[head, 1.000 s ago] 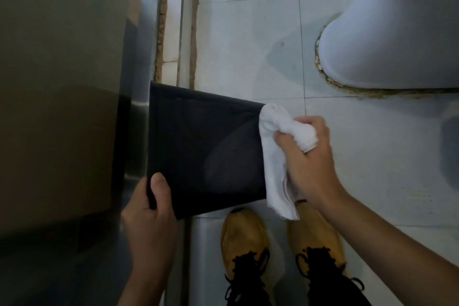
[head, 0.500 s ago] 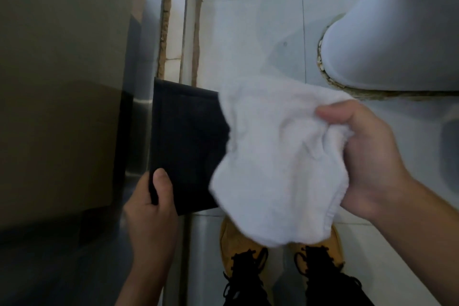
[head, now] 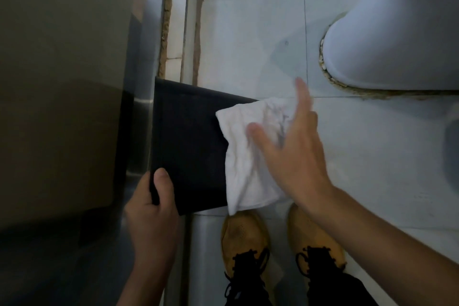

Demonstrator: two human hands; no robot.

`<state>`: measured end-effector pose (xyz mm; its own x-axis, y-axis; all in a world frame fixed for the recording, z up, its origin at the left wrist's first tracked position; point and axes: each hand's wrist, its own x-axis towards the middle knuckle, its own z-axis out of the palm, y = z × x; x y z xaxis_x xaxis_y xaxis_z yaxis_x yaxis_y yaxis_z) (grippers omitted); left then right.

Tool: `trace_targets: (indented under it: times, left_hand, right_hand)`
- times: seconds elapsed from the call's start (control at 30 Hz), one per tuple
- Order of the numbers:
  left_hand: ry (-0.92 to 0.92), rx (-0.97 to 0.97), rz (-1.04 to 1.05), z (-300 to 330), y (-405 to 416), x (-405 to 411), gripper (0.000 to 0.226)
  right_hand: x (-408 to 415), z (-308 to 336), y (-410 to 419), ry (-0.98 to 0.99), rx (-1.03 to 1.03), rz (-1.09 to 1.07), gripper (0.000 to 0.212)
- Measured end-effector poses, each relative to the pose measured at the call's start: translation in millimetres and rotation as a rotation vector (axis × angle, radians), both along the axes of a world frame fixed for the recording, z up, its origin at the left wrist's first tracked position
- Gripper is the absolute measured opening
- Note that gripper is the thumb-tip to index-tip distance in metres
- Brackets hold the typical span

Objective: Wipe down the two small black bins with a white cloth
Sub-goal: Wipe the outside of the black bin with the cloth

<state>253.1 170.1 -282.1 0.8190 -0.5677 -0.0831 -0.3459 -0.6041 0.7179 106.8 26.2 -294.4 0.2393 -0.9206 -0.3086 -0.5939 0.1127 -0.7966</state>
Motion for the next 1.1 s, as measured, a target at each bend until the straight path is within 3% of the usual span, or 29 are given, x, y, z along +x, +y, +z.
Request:
trace_targets:
  times: [0.1, 0.2, 0.33, 0.5, 0.73, 0.9, 1.1]
  left_hand:
    - [0.017, 0.008, 0.001, 1.4, -1.1, -1.7, 0.040]
    - [0.031, 0.016, 0.005, 2.2, -1.4, -2.2, 0.039]
    - [0.004, 0.036, 0.017, 1.4, -2.7, 0.5, 0.041]
    - [0.078, 0.057, 0.007, 5.3, -4.4, 2.7, 0.037]
    - [0.109, 0.102, -0.089, 20.1, -17.3, 6.6, 0.031]
    - [0.132, 0.124, -0.099, 21.3, -16.3, 8.4, 0.036]
    - [0.132, 0.111, -0.088, 19.4, -17.0, 8.0, 0.035]
  right_hand:
    - [13.1, -3.4, 23.0, 0.321, -0.099, 0.271, 0.104]
    - [19.2, -22.4, 34.6, 0.545, -0.311, 0.294, 0.098]
    - [14.0, -37.8, 40.3, 0.413, -0.513, 0.270, 0.067]
    - [5.1, -42.1, 79.8, 0.266, -0.736, 0.415, 0.055]
    - [1.3, -54.5, 70.0, 0.183, -0.756, 0.413, 0.050]
    - [-6.3, -68.4, 20.2, 0.239, -0.537, 0.162, 0.051]
    - [3.7, -82.1, -44.5, 0.312, -0.405, 0.027, 0.046]
